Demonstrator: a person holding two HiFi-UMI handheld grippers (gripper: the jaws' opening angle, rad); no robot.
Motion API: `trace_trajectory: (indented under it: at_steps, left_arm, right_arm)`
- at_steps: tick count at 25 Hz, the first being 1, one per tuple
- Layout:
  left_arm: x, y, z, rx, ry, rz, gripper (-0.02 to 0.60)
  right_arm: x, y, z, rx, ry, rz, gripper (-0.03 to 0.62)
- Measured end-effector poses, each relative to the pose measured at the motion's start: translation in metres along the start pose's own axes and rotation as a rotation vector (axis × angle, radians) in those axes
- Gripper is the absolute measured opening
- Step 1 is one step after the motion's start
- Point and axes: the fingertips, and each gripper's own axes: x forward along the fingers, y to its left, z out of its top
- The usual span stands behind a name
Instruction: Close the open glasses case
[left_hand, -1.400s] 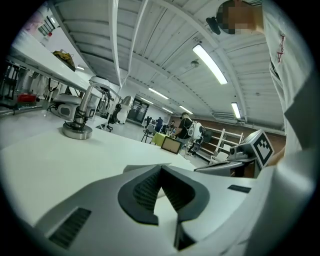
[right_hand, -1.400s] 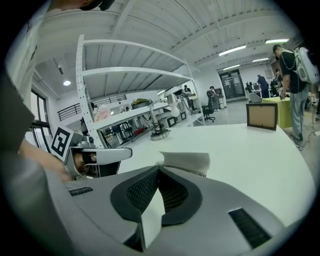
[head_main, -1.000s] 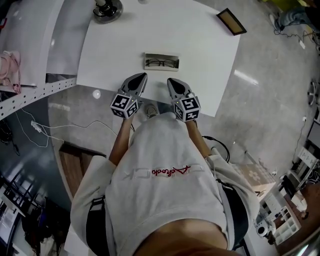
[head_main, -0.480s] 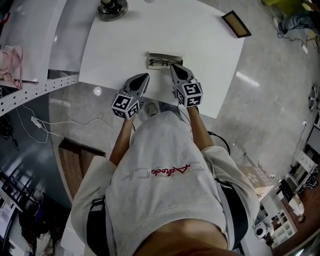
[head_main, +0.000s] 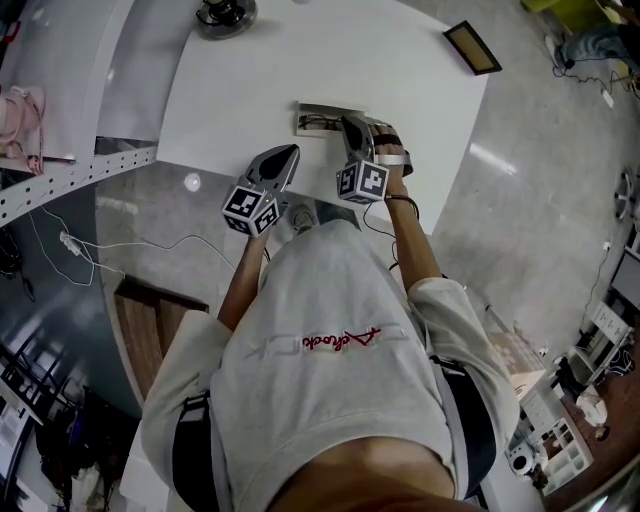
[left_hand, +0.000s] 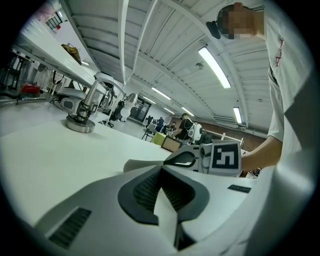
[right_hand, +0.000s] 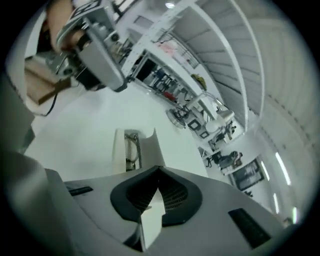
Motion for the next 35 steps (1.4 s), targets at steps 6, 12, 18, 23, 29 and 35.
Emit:
trace_trajectory:
  at_steps: [6,12,18,23,29,35]
  left_arm:
    - [-0.003,0.0,0.002,0.0,-0.011,0.003,0.028]
    - [-0.004,0.0,-0.001,-0.004,-0.007,-0.002,0.028]
    - [-0.005,-0.001,-0.001,-0.001,-0.006,0.002,0.028]
    - [-0.006,0.0,-0.002,-0.001,-0.004,0.011,0.028]
    - [-0.004,-0.002,-0.003,0.0,-0.003,0.006,0.028]
    - [-0.004,-0.006,-0.002,0.005,-0.006,0.0,0.028]
  right_arm:
    - [0.001,0.001,-0.008,-0.028,0.012,0.013,0.012]
    - [0.009,-0.007,-0.008,-0.02,0.022,0.016,0.152]
    - [0.022,-0.007,-0.018,-0.053,0.067,0.039,0.156]
    - [0.023,-0.008,-0.018,-0.083,0.068,0.036,0.034]
    - [0.02,-0.006,-0.016,-0.079,0.064,0.053,0.031]
    - [0.008,0.004,-0.013,-0.016,0.061,0.086,0.031]
